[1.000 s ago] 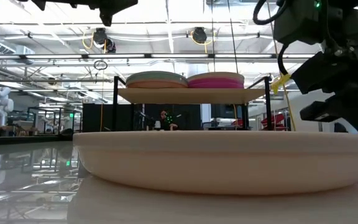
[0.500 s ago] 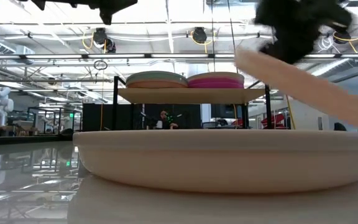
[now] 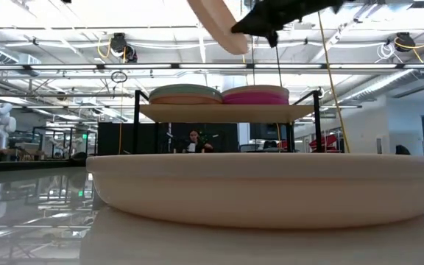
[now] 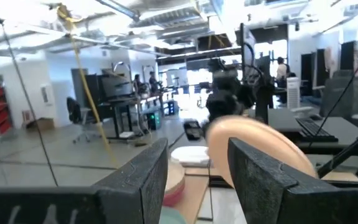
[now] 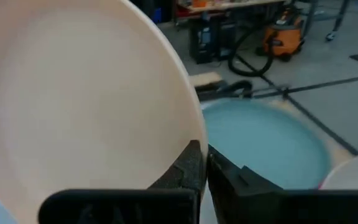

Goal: Place and stack plates onto a shelf
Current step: Stack the light yellow plate on top of the green plate on the shelf

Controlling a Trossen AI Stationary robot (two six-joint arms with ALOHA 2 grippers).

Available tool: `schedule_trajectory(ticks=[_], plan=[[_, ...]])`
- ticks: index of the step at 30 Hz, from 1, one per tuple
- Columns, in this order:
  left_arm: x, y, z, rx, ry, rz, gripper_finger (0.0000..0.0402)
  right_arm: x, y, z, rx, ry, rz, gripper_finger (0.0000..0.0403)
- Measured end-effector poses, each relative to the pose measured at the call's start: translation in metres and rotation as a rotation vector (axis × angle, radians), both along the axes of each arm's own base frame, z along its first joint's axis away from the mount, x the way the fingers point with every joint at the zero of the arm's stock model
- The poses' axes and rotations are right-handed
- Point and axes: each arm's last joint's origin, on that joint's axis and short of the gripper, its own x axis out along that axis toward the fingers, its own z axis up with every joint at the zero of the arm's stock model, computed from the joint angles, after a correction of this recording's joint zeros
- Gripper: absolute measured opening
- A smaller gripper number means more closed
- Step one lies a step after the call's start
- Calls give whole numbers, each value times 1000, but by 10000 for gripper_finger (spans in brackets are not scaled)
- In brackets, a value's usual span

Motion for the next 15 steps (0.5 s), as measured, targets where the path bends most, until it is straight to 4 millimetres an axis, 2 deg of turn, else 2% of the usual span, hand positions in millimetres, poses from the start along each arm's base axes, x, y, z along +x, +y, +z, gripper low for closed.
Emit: schedule_trajectory(ticks=[4,7,11,15], plan=[[-6,-1,-12,-24,-13,9,172,22,-31,18,-14,-33,-44,1],[-3,0,-25,-35,11,9,172,42,-55,24,-16,-40,-68,0],[3,3,-36,-59,24,6,172,63,-89,24,-9,-22,-123,0],[6,4,-44,-83,47,5,172,72,-118,11,45,11,-146,0]])
